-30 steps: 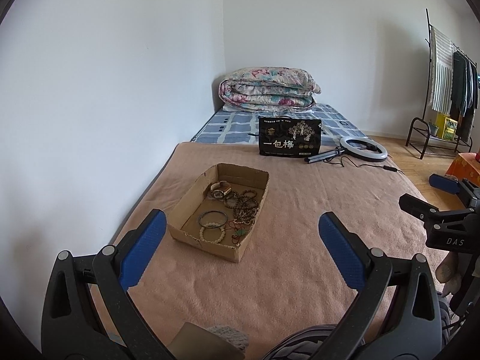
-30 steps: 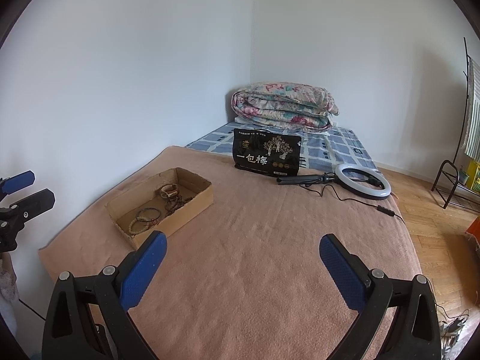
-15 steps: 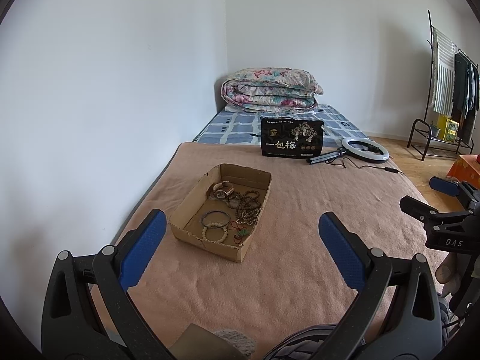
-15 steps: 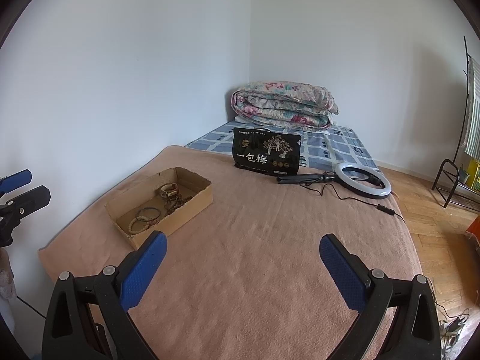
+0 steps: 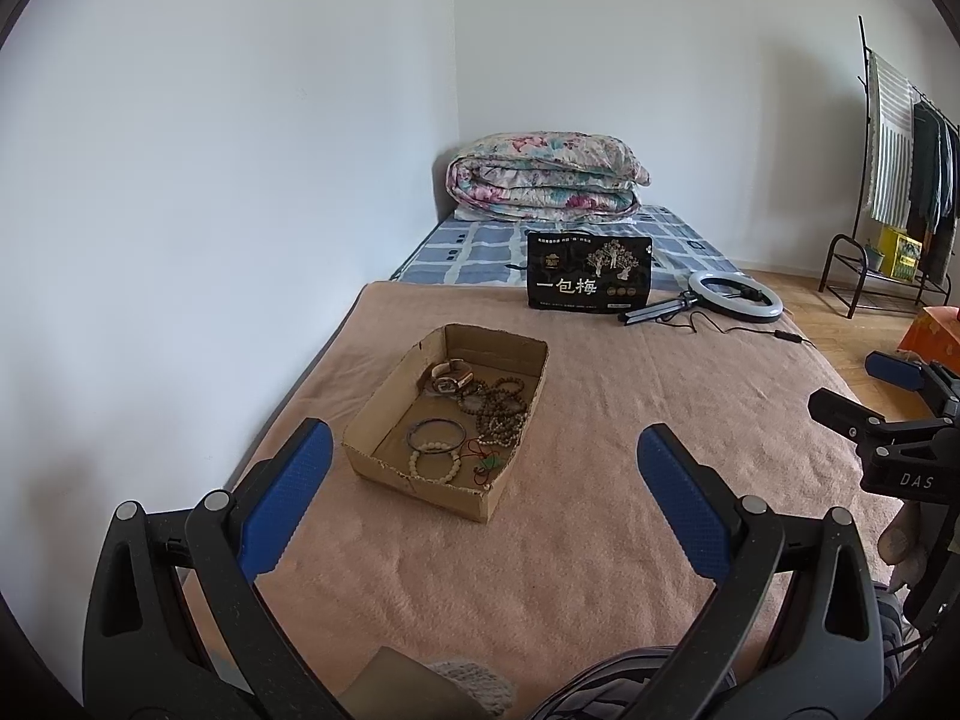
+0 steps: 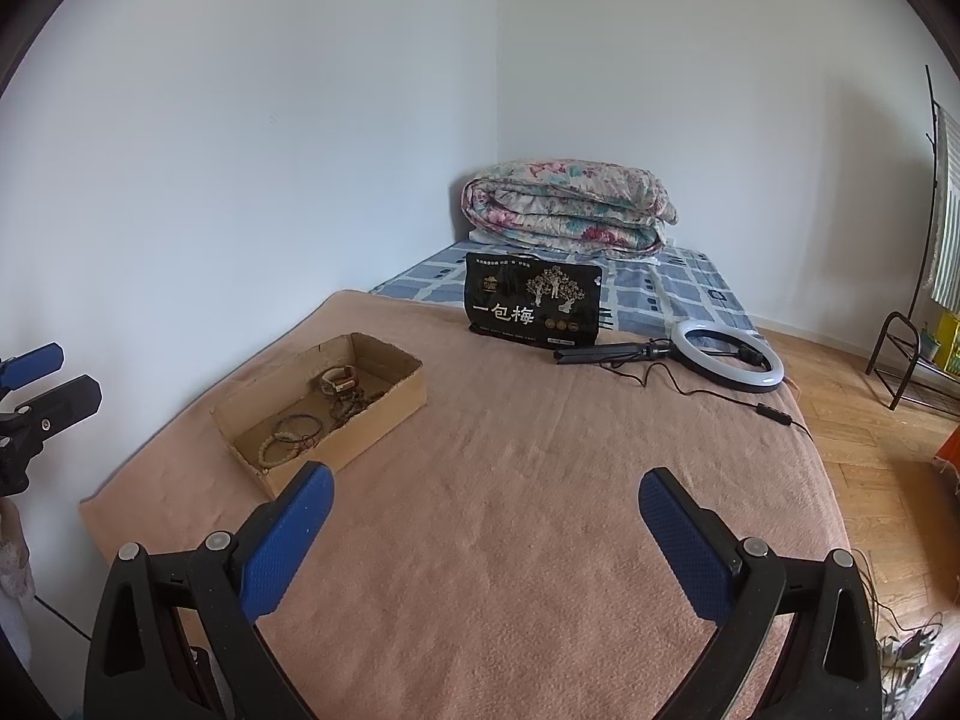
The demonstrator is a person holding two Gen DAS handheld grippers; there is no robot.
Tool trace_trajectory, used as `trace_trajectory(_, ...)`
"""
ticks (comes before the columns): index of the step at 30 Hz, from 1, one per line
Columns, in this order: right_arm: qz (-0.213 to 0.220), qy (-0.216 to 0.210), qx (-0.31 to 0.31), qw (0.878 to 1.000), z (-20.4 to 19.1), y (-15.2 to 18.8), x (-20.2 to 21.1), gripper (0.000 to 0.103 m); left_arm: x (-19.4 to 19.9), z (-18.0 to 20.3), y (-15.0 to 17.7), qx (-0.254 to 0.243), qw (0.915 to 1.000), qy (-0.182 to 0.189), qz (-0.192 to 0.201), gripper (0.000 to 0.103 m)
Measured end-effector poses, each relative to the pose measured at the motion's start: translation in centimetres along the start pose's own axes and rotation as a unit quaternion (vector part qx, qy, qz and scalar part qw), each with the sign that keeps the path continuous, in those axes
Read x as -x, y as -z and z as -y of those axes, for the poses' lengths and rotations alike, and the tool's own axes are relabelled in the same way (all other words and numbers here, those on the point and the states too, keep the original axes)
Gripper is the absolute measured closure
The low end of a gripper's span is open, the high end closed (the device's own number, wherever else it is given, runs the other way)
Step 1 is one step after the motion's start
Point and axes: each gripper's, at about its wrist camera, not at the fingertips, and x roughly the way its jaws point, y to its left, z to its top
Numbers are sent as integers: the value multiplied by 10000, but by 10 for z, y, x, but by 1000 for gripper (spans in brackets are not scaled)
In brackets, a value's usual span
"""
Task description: Organize jewelry
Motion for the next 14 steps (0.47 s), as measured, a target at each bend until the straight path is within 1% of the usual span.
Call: trace_trajectory(14,-51,22,-37,10000,0,4,-3,0,-5,-1,8,-52,9998,-157,-58,0)
